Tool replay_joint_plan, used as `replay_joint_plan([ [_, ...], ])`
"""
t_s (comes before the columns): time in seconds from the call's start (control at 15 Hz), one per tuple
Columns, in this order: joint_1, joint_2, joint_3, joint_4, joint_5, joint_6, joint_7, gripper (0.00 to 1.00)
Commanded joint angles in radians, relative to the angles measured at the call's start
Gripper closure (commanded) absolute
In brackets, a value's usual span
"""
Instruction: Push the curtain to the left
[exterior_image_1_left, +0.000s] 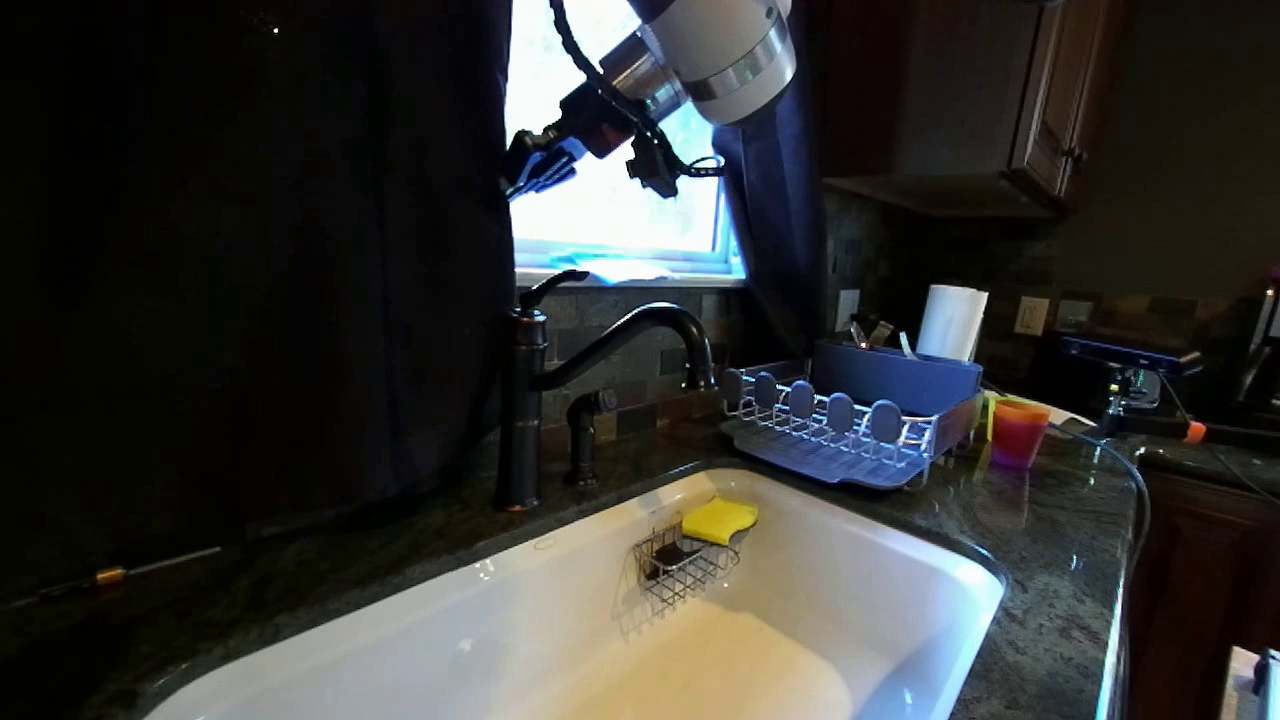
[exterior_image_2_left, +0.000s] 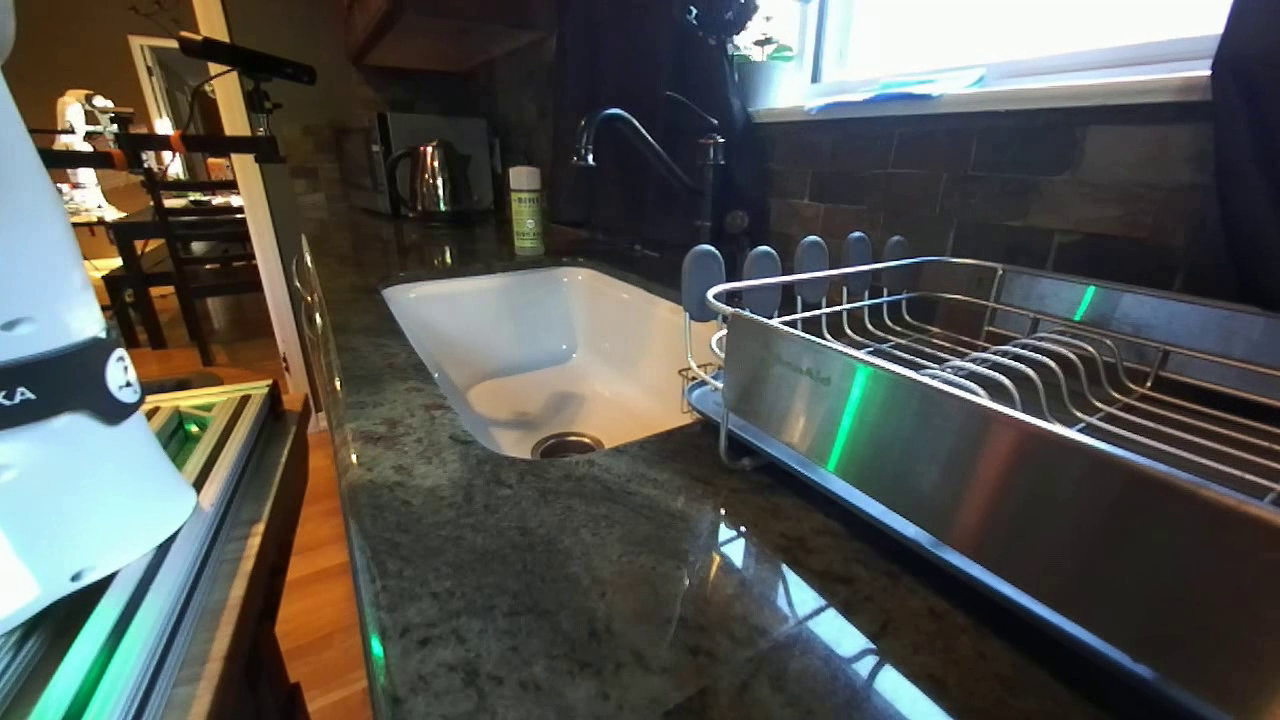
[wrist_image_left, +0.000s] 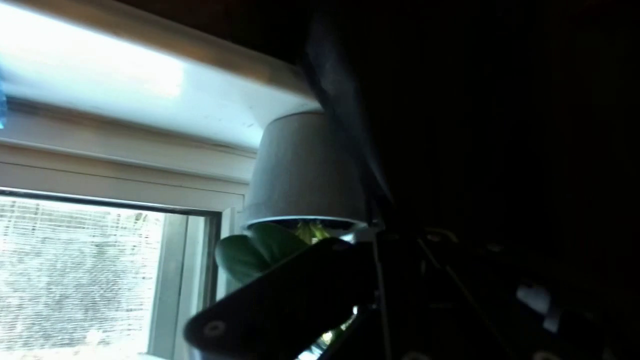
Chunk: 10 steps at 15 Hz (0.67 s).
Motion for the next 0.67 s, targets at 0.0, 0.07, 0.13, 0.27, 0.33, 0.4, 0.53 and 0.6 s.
replay_joint_plan([
  [0.0,0.039,0.024,0.035,-0.003,-0.004,0.039,-0.003,0.99],
  [0.07,0.059,0.041,0.046,0.008,-0.017,0.063,0.004,0.99],
  [0.13,0.077,0.054,0.057,0.020,-0.028,0.077,0.006,0.99],
  [0.27,0.108,0.077,0.084,0.047,-0.046,0.086,-0.021,0.99],
  [0.33,0.121,0.093,0.100,0.066,-0.054,0.089,-0.040,0.99],
  [0.4,0.133,0.109,0.114,0.086,-0.061,0.083,-0.059,0.99],
  [0.53,0.153,0.140,0.135,0.124,-0.081,0.074,-0.088,0.99],
  [0.6,0.162,0.155,0.143,0.144,-0.091,0.066,-0.100,0.99],
])
